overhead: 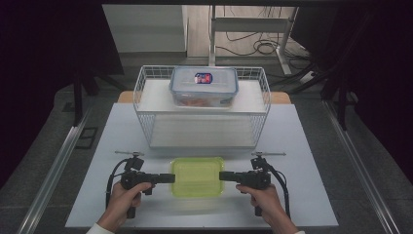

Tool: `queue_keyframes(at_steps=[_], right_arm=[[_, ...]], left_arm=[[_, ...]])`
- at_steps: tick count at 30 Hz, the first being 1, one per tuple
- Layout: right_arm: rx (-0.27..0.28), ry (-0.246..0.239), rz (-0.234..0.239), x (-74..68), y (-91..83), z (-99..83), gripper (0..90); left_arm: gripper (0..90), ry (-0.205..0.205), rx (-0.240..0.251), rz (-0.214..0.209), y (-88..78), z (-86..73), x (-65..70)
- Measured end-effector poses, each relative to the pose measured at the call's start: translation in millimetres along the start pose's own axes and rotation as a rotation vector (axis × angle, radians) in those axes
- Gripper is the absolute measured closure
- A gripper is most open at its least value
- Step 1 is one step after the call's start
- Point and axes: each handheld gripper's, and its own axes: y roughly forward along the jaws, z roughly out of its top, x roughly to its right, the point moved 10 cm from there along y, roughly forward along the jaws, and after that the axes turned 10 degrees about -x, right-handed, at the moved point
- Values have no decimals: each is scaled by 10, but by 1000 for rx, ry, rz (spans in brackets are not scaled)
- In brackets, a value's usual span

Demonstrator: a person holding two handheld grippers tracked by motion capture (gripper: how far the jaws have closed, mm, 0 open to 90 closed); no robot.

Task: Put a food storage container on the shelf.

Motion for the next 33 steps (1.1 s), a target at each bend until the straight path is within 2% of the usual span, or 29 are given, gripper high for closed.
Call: queue_keyframes(at_steps=[9, 16, 26, 33], right_arm=[[7, -36, -3, -90, -57, 65, 807], [28, -60, -8, -173, -140, 172, 807], [70, -118, -23, -460, -374, 519, 807], [96, -162, -41, -689, -570, 821, 807]], left_arm=[[802, 21, 8, 5, -65, 62, 83], [802, 36, 13, 5, -141, 182, 197], [802, 98, 44, 11, -387, 529, 504], [803, 123, 61, 15, -566, 826, 720]])
